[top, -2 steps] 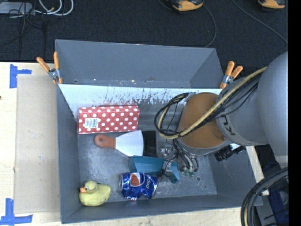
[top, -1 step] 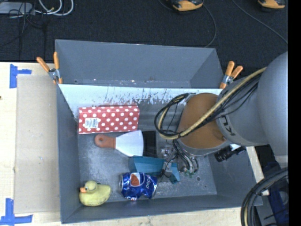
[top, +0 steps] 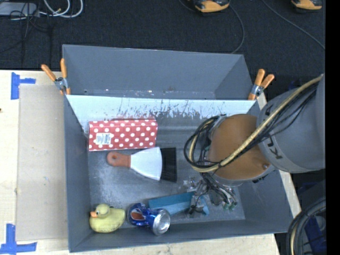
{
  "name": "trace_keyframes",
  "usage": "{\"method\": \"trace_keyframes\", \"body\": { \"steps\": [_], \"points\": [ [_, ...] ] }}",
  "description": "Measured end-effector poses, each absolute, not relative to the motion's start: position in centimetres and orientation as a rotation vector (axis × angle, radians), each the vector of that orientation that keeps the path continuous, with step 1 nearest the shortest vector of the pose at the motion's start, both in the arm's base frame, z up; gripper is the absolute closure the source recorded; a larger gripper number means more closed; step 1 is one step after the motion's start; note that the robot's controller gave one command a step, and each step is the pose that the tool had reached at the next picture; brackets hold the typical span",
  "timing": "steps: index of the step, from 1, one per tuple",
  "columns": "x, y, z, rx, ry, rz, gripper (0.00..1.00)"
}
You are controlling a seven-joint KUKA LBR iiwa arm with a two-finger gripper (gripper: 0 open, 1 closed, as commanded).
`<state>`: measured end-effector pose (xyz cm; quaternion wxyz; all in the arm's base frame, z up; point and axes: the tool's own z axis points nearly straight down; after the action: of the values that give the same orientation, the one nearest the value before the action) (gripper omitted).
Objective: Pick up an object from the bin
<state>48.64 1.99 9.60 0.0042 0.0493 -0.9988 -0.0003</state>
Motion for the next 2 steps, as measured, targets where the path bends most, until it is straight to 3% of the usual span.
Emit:
{"method": "trace_keyframes", "body": {
  "steps": [1, 2],
  "points": [
    [48.6, 2.0, 9.6, 0.155, -3.13, -0.001, 1.0],
    [48.6, 1.6, 15.0, 0.155, -3.119, -0.001, 1.0]
  ]
}}
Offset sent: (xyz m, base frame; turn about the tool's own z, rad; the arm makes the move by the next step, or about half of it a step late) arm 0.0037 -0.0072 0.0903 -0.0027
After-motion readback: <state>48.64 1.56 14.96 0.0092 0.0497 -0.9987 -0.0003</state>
